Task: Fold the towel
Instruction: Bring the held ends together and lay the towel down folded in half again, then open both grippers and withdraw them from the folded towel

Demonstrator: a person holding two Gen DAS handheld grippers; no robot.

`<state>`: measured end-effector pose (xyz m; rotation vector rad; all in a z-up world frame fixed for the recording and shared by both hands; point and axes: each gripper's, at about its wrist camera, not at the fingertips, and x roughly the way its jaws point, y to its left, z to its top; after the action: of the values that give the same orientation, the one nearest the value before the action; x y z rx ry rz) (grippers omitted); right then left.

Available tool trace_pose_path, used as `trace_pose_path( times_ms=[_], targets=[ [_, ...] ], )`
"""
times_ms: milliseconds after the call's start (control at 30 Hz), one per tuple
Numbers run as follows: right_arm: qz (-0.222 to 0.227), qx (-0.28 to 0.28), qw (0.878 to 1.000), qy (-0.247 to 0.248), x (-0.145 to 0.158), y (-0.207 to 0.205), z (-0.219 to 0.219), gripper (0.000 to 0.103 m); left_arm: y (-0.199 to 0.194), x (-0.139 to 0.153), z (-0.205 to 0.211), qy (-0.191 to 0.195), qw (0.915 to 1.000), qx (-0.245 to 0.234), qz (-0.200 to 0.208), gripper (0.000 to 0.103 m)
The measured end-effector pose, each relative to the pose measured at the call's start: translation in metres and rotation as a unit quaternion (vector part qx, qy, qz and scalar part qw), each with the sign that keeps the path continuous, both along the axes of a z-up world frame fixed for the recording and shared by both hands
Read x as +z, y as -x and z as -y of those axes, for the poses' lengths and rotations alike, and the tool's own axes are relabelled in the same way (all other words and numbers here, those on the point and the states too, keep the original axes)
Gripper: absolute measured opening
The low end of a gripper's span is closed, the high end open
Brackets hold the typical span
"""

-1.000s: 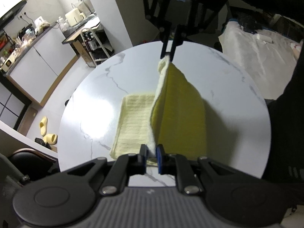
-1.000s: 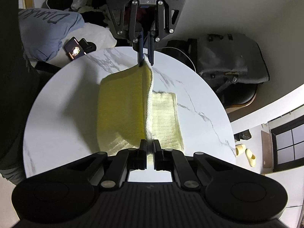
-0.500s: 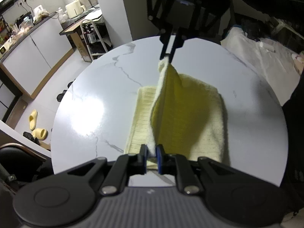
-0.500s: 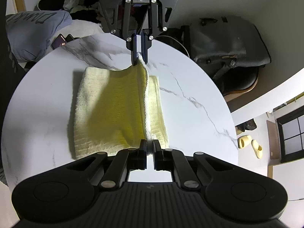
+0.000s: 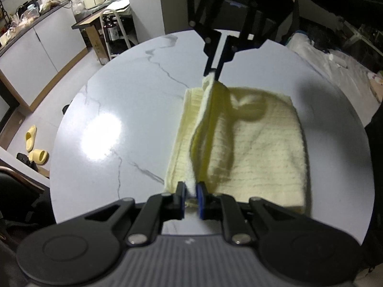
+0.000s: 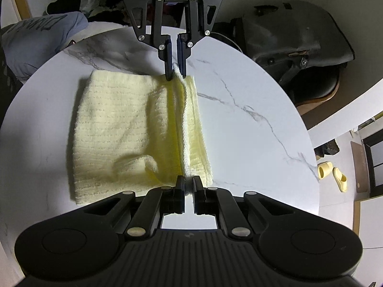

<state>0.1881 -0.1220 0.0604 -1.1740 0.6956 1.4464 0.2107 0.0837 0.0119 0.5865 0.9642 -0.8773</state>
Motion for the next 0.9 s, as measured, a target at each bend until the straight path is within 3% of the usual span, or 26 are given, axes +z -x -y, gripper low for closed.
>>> trace_pose_path(
  times_ms=[367,600,700,767,833,900],
  targets=[
    [-0.004,-0.023,0.999,-0.026,-0.014,-0.012,0.001,0.007,-0.005,-0.012,-0.008,0.015,0.9997,0.017,0.003,0.011],
    [0.013,-0.043,0.998,-0.036,-0.018,-0.011,0.003,0.010,0.006,-0.009,-0.007,0.002,0.9992,0.029,0.026,0.026],
    [0.026,-0.050,0.998,-0.035,-0.016,-0.009,0.004,0.027,0.010,-0.006,-0.007,-0.011,0.9989,0.031,0.032,0.027],
    [0.036,-0.054,0.997,-0.032,-0.015,-0.010,0.004,0.049,0.011,-0.003,-0.008,-0.017,0.9986,0.032,0.038,0.028],
    [0.045,-0.057,0.997,-0.029,-0.012,-0.009,0.006,0.062,0.013,-0.001,-0.007,-0.020,0.9984,0.033,0.042,0.036],
    [0.048,-0.055,0.997,-0.032,-0.008,-0.005,0.010,0.072,0.020,0.002,-0.004,-0.024,0.9979,0.031,0.051,0.050]
  ],
)
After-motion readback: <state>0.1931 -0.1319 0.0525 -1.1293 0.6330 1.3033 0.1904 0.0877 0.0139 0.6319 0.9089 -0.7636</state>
